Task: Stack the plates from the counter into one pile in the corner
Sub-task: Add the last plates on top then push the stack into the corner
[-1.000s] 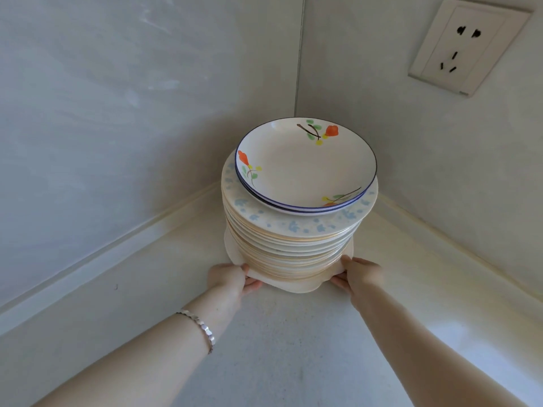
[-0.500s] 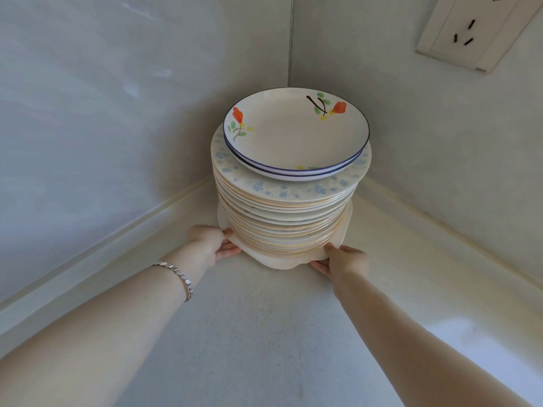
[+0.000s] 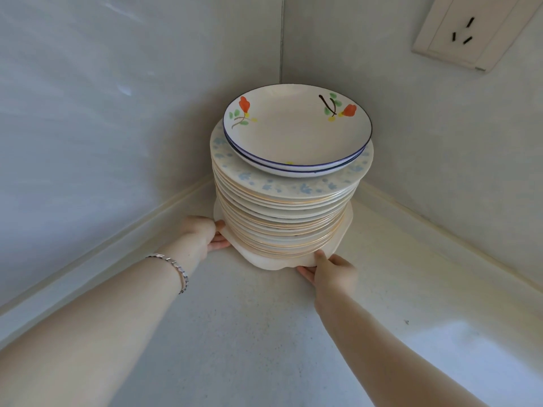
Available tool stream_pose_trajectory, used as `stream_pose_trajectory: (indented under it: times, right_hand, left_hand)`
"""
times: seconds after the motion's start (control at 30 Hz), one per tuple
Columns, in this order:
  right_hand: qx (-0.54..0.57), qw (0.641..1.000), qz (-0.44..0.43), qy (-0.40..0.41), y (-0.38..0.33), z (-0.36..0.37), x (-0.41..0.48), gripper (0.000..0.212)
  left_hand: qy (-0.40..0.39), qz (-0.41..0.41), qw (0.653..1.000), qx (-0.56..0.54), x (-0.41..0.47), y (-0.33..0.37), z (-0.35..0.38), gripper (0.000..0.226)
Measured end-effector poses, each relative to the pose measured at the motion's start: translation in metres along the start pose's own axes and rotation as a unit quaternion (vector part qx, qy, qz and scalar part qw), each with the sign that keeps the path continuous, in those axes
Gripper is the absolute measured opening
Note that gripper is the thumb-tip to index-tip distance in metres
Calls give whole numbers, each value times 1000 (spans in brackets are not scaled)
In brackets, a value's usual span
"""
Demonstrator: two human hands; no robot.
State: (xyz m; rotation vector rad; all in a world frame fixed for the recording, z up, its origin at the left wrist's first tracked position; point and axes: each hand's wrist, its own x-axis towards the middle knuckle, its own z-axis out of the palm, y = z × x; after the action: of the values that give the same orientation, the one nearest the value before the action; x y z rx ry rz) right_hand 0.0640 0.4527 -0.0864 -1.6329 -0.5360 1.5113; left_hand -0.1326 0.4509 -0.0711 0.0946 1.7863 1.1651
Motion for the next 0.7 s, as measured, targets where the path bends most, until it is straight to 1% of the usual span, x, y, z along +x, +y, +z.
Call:
stream_pose_trajectory:
  times: [0.1,0.17,0.23,0.3,0.33,0.37,0.4,0.43,0.47,0.53,0.57,0.63,0.7]
  right_hand:
    - [-2,1000,8,-3,-1,0,3,22]
    - [-32,999,28,-10,-6,-2,6,22]
    - [-109,992,48,-41,-16,-8,9,20]
    - [-205,976,51,-59,-29,-18,12,19]
    - [-262,963,28,-53,-37,-23,13,17]
    - [-302,952,-19,-39,-47,-27,14,13]
    - [-310,948,-77,-20,-59,-30,11,16]
    - [-278,952,-130,-4,-74,-31,7,23]
    - [-218,962,-166,-1,-92,-29,-2,31]
    - [-105,975,-190,-51,-131,-19,-13,44]
    - [-80,977,-181,-81,-150,-12,-16,50]
    - [-76,978,-148,-123,-181,4,-17,57]
    - [-95,977,-112,-151,-198,18,-13,62]
  left_hand:
    - [5,2,1000,0,0,0,1,46]
    - [25,1,1000,0,-4,-1,1,42]
    - [54,30,998,22,-11,-2,2,36]
    - [97,87,989,71,-25,-1,3,38]
    - [104,109,986,67,-35,3,4,42]
    - [105,124,985,51,-47,7,3,45]
    - [105,136,985,29,-55,13,2,45]
    - [99,146,984,2,-65,22,0,46]
    - [84,160,983,-21,-71,33,-2,48]
    - [35,184,981,-56,-83,60,-1,54]
    - [19,193,979,-62,-87,75,1,56]
    - [-12,202,978,-43,-90,96,9,66]
    - [-46,177,983,-25,-78,106,17,94]
